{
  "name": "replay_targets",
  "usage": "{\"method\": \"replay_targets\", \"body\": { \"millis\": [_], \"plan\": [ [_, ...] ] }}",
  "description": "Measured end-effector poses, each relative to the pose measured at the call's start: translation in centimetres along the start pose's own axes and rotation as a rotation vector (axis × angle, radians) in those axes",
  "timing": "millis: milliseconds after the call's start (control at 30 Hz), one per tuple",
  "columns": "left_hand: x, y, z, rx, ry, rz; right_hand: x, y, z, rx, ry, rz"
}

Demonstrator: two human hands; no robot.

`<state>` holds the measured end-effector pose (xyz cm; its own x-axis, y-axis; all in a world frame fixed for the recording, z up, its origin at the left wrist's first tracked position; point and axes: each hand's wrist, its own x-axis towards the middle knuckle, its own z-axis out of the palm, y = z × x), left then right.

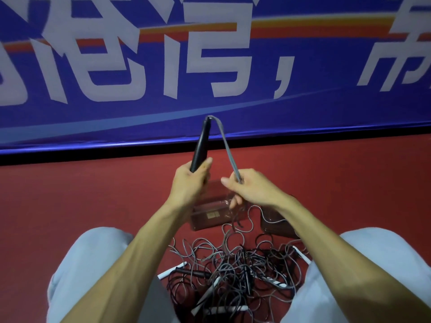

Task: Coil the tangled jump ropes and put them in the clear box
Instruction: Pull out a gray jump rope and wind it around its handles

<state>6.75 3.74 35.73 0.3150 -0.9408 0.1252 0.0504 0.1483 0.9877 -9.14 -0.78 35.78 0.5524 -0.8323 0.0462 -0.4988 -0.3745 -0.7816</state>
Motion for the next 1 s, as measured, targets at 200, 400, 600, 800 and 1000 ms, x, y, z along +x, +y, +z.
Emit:
{"method": "replay_targets", "body": {
  "millis": [200,400,600,800,1000],
  "plan": [
    [0.4,1.3,-1.2,-0.321,0.180,-0.020,0.2,-0.2,1.5,-0.294,-0.096,-0.179],
    [0.7,1.4,-1.4,-0.446,0.179,-0.038,0.0,-0.2,2.5,-0.272,-0.289,-0.117],
    [1.2,0.8,-2.5,0.019,0.296,0.100,-0.5,0.2,0.5,-0.351,-0.300,-0.040],
    [1.3,-0.5,-3.0,0.792,0.184,0.141,-1.3,-0.2,-1.8,-0.325,-0.113,-0.147],
    [1.0,-1.5,-2.2,1.141,-0.151,0.055,-1.2,0.2,-3.2,-0.412,0.195,-0.288]
  ]
}}
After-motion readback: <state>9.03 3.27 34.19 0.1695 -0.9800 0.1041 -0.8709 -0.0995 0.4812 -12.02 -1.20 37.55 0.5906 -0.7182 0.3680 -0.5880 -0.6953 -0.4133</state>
